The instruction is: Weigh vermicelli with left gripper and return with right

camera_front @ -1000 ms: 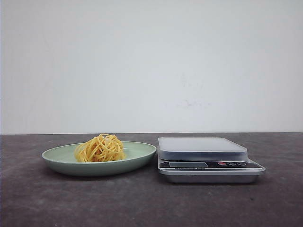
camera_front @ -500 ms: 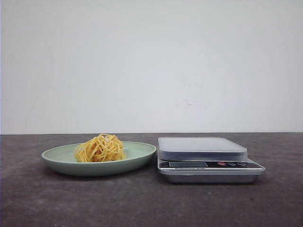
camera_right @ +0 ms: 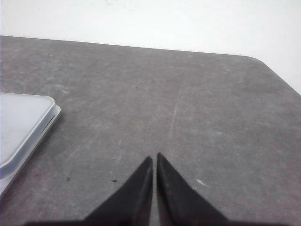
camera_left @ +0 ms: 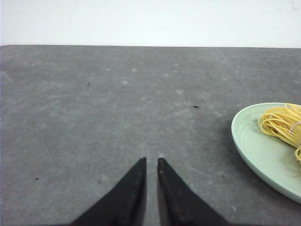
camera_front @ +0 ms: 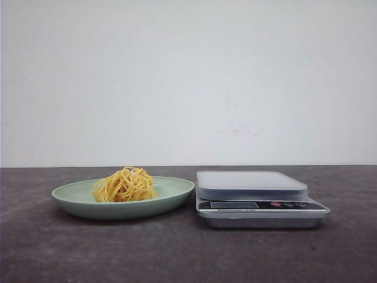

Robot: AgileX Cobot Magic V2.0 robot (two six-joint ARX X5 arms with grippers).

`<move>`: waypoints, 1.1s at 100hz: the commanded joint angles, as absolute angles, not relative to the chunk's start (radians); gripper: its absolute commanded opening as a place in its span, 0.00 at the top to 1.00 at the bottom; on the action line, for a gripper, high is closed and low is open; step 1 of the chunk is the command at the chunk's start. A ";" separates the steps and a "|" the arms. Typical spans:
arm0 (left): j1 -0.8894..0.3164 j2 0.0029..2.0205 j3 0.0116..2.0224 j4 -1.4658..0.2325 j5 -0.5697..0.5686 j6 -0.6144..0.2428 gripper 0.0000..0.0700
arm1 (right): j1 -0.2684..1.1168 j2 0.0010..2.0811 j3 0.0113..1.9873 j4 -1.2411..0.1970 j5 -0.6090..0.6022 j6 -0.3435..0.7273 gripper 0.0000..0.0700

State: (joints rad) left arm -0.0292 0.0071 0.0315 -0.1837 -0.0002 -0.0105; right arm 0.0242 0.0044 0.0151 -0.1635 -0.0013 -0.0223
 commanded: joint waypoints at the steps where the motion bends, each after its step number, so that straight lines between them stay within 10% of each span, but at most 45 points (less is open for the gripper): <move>1: -0.030 0.009 0.014 -0.190 0.000 0.004 0.99 | 0.022 0.004 0.012 -0.150 -0.001 -0.027 0.99; 110: -0.030 0.009 0.014 -0.190 0.008 -0.018 0.99 | 0.022 0.004 0.012 -0.150 0.000 -0.027 0.99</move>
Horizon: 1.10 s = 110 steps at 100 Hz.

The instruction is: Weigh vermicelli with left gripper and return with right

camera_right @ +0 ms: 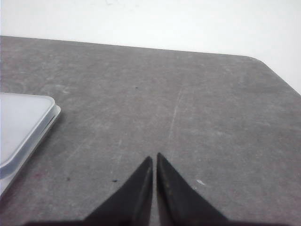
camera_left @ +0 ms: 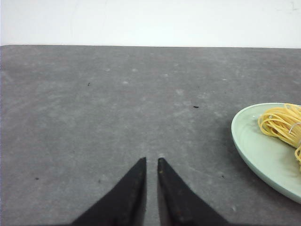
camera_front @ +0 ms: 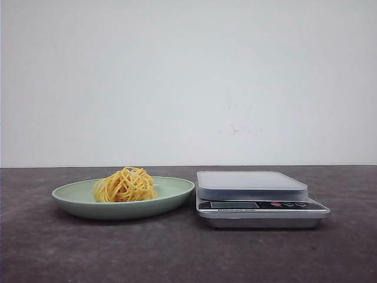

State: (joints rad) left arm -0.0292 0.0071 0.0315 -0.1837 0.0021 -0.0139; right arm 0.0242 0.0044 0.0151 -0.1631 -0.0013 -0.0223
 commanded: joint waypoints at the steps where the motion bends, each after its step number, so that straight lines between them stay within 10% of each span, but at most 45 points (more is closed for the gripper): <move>1: -0.030 0.009 0.014 -0.190 0.009 -0.019 0.99 | 0.022 0.004 0.012 -0.150 -0.001 -0.027 0.99; 78: -0.030 0.009 0.014 -0.181 0.009 -0.019 0.99 | 0.023 0.004 0.012 -0.117 -0.009 -0.020 0.99; 110: -0.030 0.009 0.015 0.005 0.008 -0.050 0.99 | 0.023 0.004 0.016 0.026 -0.058 0.273 0.99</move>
